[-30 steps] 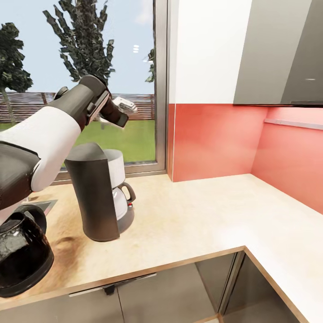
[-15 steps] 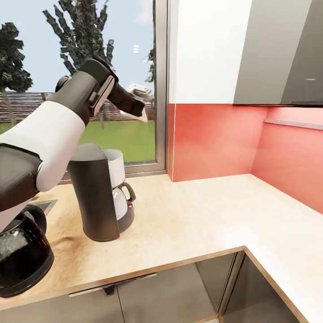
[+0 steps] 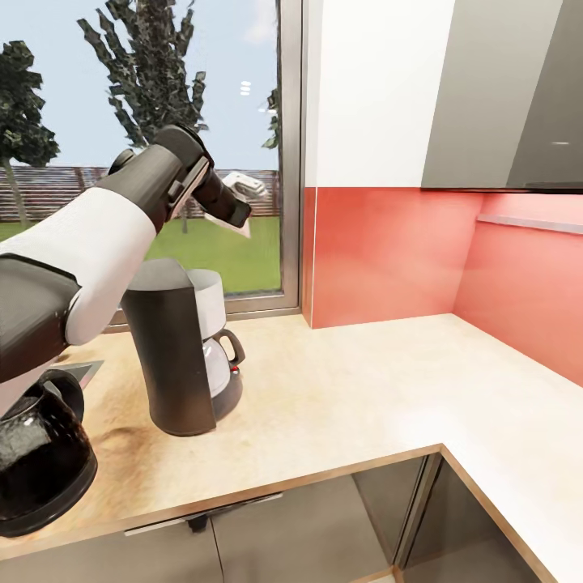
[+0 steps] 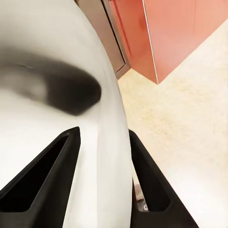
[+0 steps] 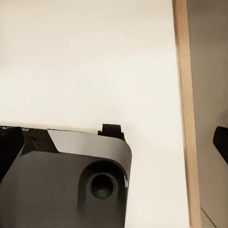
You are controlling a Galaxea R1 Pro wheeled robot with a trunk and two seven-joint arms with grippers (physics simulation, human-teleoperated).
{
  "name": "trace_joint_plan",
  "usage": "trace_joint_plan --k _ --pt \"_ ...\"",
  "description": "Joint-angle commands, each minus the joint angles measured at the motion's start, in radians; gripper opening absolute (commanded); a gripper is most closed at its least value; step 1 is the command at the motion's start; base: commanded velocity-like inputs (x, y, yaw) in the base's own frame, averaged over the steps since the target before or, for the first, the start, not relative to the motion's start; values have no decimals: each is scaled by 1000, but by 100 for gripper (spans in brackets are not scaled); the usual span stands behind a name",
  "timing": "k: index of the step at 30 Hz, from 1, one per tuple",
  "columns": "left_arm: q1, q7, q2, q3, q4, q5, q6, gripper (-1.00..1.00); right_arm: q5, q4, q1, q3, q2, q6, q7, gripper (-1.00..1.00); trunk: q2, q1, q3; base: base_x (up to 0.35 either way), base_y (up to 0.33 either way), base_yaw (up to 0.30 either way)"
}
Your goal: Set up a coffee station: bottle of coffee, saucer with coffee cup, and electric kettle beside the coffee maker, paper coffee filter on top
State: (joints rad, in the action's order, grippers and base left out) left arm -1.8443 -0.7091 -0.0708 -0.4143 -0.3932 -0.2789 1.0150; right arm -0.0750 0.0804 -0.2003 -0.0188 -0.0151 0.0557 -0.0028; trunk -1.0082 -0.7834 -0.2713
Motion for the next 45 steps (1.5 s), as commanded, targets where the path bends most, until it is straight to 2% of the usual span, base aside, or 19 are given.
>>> trace_joint_plan --k 1,9,12,16,21,42,44,45 --pt "-6 -10 0 -3 -1 -12 0 -100 -8 -1 -1 -1 0 3 0 100 -1 0 -1 0 0 0" --pt "-14 -10 1 -12 18 -15 -1 -100 -8 -1 -1 -1 0 3 0 100 -1 0 -1 0 0 0" --pt "-15 -10 2 -83 35 -18 -1 -100 -8 -1 -1 -1 0 3 0 100 -1 0 -1 0 0 0" --pt "-15 -10 2 -126 41 -18 0 -100 -8 -1 -1 -1 0 3 0 100 -1 0 -1 -2 0 0" --pt "-15 -10 3 -141 43 -19 0 -100 -8 -1 -1 -1 0 3 0 100 -1 0 -1 -51 0 0" --pt "-15 -10 17 -151 66 -19 -1 -100 -8 -1 -1 -1 0 3 0 100 -1 0 -1 -99 0 0" --pt "-15 -10 17 -173 82 -19 -1 -100 -8 -1 -1 -1 0 3 0 100 -1 0 -1 -20 0 0" --pt "-15 -10 17 -213 116 -19 -1 -100 -8 -1 -1 -1 0 3 0 100 -1 0 -1 -8 0 0"
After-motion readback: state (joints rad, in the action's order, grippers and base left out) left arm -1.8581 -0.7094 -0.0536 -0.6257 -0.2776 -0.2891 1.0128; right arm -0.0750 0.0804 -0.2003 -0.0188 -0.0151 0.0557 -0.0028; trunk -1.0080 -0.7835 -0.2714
